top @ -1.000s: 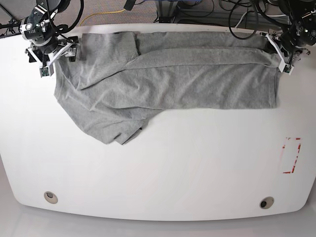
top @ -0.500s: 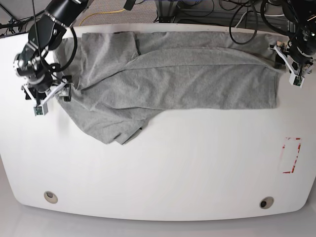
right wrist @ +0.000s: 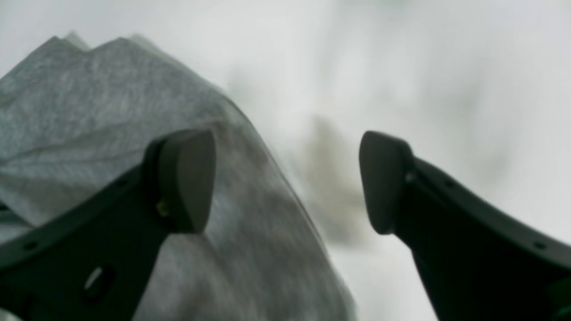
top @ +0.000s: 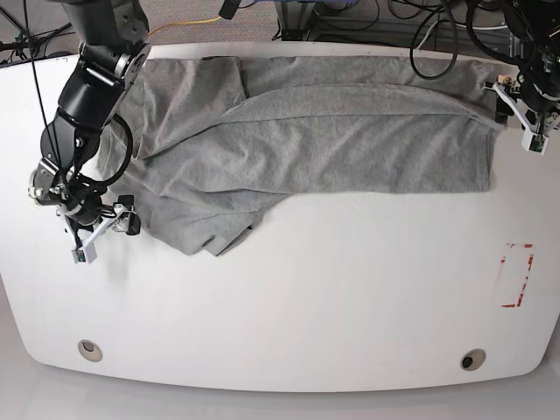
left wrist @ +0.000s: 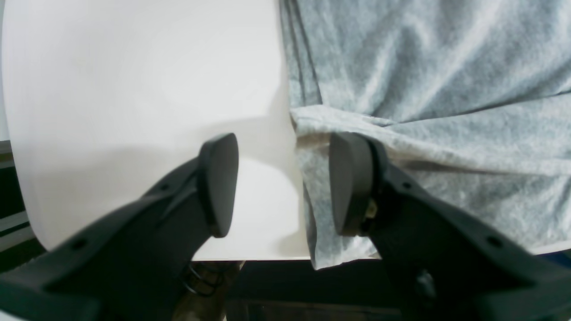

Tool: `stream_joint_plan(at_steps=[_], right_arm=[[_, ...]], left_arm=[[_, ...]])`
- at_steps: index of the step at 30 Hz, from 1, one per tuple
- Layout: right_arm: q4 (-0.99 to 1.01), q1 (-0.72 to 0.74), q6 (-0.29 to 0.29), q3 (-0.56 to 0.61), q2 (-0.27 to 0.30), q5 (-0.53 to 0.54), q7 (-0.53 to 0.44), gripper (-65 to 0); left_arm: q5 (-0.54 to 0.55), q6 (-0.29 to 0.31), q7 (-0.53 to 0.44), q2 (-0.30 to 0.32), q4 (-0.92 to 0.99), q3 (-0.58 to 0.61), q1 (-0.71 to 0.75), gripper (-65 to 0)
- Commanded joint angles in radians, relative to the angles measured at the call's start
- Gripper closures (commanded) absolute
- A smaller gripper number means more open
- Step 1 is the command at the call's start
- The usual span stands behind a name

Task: Fold the T-shirt properly
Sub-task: 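Release and move the right gripper back to the shirt's hem corner, then move the left gripper along the shirt edge to the hem corner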

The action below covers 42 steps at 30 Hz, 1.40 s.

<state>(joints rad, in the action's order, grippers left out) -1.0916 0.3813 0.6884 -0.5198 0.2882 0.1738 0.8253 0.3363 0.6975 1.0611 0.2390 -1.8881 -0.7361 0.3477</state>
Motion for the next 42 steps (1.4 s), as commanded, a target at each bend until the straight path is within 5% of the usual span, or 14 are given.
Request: stream_joint_plan(at_steps=[1, 14, 26, 30, 34, 42], right_arm=[[0.075, 0.037, 0.010, 0.042, 0.021, 0.023, -0.096, -46.8], [0.207, 0.071, 0.010, 0.072, -0.030, 0.023, -0.156, -46.6], [0.207, 0.068, 0.010, 0.072, -0.076, 0.023, -0.151, -45.5], [0.209, 0.068, 0.010, 0.072, -0.077, 0.023, -0.151, -29.8], [0.209, 0.068, 0.010, 0.074, -0.077, 0.023, -0.151, -6.7], [0.204, 0.049, 0.010, 0.175, -0.076, 0.033, -0.154, -4.0]], left_arm=[[0.007, 0.001, -0.012, 0.015, -0.015, -0.007, -0.002, -30.6], [0.007, 0.001, -0.012, 0.010, -0.012, -0.060, -0.009, -30.6], [0.001, 0.001, -0.012, 0.010, 0.063, -0.092, -0.183, -31.2], [0.001, 0.001, -0.012, 0.012, 0.150, -0.089, -0.256, -31.4], [0.001, 0.001, -0.012, 0.015, 0.282, -0.089, -0.352, -31.4], [0.001, 0.001, -0.017, 0.015, 0.490, -0.030, -0.473, -31.4]])
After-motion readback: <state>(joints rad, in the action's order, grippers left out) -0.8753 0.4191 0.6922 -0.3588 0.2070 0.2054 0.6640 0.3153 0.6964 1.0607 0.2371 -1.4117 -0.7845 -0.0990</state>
